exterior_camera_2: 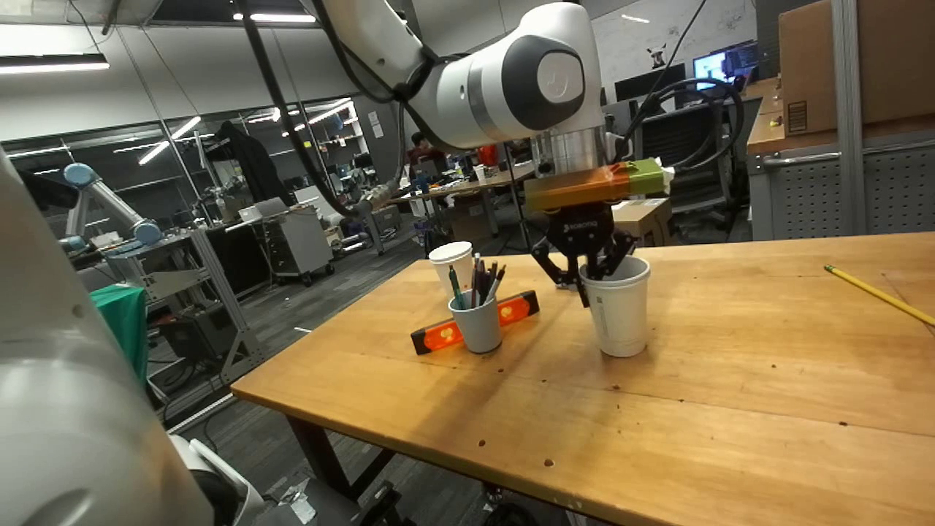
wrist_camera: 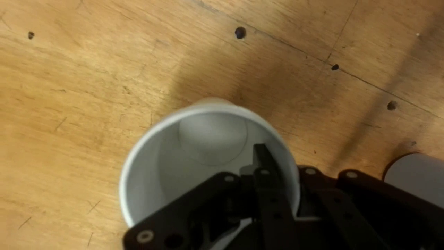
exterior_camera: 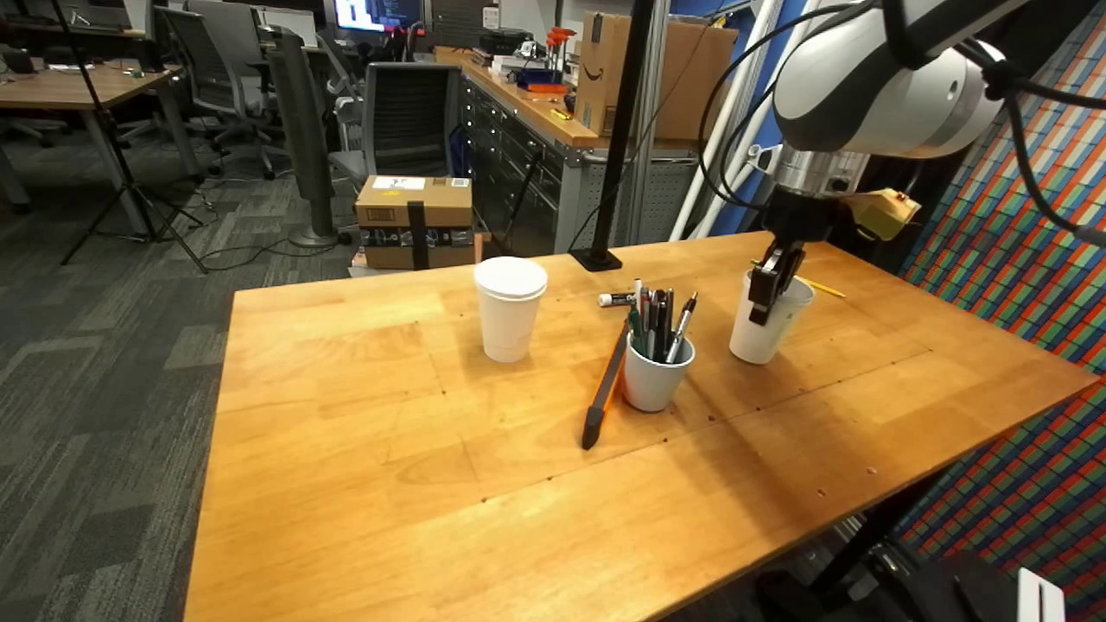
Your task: Stack the white cups together then put the marker in the stacked cups.
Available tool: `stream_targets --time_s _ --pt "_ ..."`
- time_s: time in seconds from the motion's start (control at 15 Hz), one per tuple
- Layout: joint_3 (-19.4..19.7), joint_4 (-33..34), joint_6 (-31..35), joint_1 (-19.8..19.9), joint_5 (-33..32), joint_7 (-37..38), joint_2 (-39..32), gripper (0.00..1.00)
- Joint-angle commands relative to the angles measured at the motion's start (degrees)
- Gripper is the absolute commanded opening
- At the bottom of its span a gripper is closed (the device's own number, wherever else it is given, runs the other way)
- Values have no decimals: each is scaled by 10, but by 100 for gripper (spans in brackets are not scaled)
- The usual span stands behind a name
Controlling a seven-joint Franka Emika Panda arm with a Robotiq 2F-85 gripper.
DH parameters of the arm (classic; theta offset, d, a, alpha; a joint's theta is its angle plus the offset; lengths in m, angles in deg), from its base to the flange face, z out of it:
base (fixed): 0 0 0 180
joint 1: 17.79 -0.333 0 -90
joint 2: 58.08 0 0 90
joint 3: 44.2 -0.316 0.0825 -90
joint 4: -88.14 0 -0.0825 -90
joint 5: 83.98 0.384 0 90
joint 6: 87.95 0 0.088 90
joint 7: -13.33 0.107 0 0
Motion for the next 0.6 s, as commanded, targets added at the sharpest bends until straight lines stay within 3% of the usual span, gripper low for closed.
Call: stream_targets --time_s 0.0,0.53 --pt "-7 5 22 -7 -34 45 8 4" --pt "-37 42 72 -34 -105 148 8 5"
